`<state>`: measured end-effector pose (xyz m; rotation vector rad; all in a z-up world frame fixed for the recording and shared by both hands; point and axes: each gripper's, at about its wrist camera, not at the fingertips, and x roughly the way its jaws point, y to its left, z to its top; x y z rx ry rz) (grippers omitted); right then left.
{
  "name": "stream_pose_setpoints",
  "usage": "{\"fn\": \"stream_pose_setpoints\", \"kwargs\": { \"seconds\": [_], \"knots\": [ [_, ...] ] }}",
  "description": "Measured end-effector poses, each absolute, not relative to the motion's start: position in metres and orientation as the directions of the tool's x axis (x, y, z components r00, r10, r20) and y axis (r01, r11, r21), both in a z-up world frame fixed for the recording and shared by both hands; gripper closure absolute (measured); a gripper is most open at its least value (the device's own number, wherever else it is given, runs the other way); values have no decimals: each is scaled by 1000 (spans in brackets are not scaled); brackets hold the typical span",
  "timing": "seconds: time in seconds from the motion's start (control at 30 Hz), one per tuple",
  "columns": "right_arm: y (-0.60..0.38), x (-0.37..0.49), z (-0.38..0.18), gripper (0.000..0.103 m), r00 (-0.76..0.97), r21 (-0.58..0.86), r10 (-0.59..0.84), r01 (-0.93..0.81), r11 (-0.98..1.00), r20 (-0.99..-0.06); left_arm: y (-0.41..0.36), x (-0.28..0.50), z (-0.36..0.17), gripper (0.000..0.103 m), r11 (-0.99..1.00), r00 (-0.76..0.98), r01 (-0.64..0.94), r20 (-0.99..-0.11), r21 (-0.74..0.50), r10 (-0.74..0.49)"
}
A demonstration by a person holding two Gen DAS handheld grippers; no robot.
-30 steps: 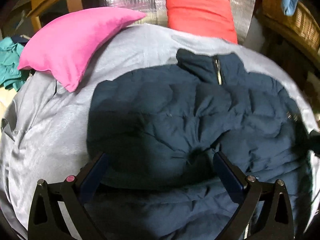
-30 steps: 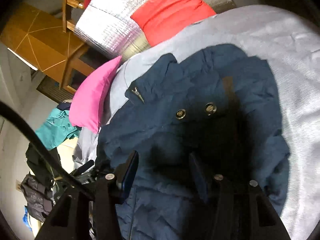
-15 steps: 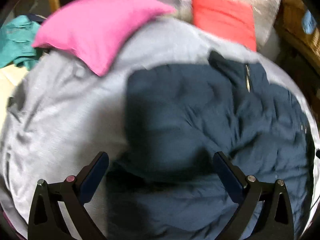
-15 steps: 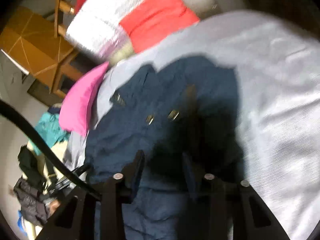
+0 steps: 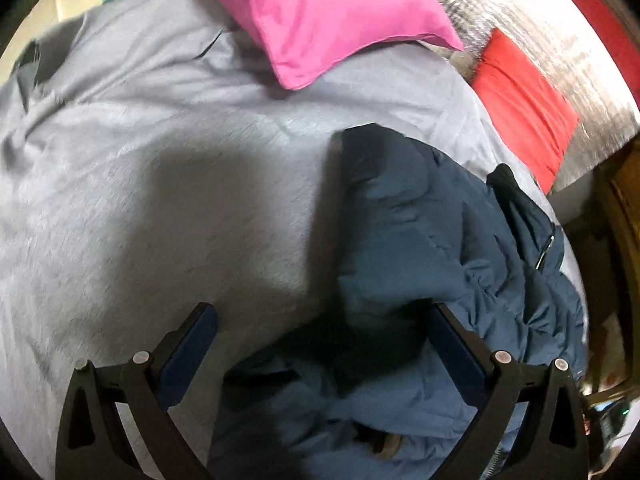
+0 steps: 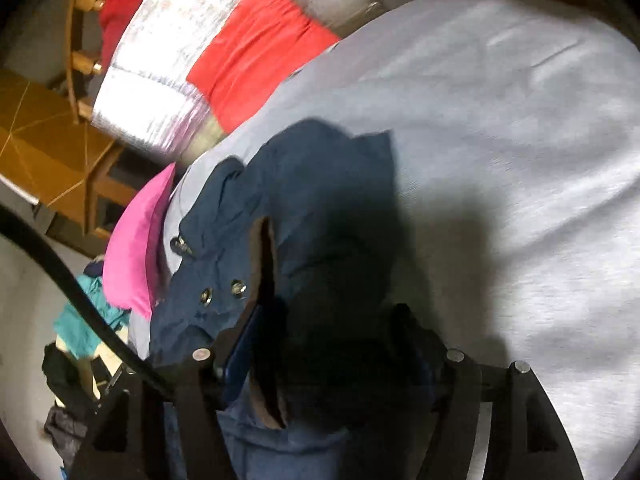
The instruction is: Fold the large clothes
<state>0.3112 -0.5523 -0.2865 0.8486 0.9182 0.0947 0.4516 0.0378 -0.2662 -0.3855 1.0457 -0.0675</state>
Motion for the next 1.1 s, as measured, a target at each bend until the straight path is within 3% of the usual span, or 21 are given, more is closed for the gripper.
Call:
{"fn": "stream_pose_setpoints", "kwargs": {
  "seconds": [0.1, 0.17, 0.3, 0.43, 0.57, 0.73, 0.87, 1.0, 1.1],
  "knots": [
    [-542, 315, -283, 61, 633, 693, 430, 244, 678, -644, 30, 453, -265, 0, 933, 498, -80, -825, -352, -268],
    [-533, 314, -269, 64, 648, 666, 405, 218, 714, -645, 18, 452, -262, 0, 929, 492, -34, -815, -369, -306],
    [-516, 306, -246, 64, 673, 607, 369, 151, 780, -641, 0, 451, -262, 0, 962, 488, -6, -841, -273, -235],
    [-516, 314, -270, 64, 597, 532, 304, 250, 809, -743, -4, 452, -269, 0, 971, 473, 3, -855, -241, -213],
    [-522, 307, -249, 64, 626, 515, 269, 251, 819, -732, 3, 441, -250, 0, 974, 490, -19, -852, -224, -187],
    [-515, 284, -204, 57, 747, 431, 121, 236, 871, -653, -3, 423, -209, 0, 986, 631, 34, -761, -165, -149],
    [-489, 289, -197, 57, 763, 445, 207, 116, 888, -612, -30, 421, -209, 0, 986, 639, 131, -751, -106, -166],
    [-460, 313, -235, 57, 610, 507, 378, 46, 861, -697, -49, 427, -240, 0, 982, 537, 183, -832, -44, -138],
    [-453, 320, -254, 57, 559, 502, 383, 70, 862, -736, -54, 427, -248, 0, 982, 521, 190, -848, -1, -102]
  ]
}}
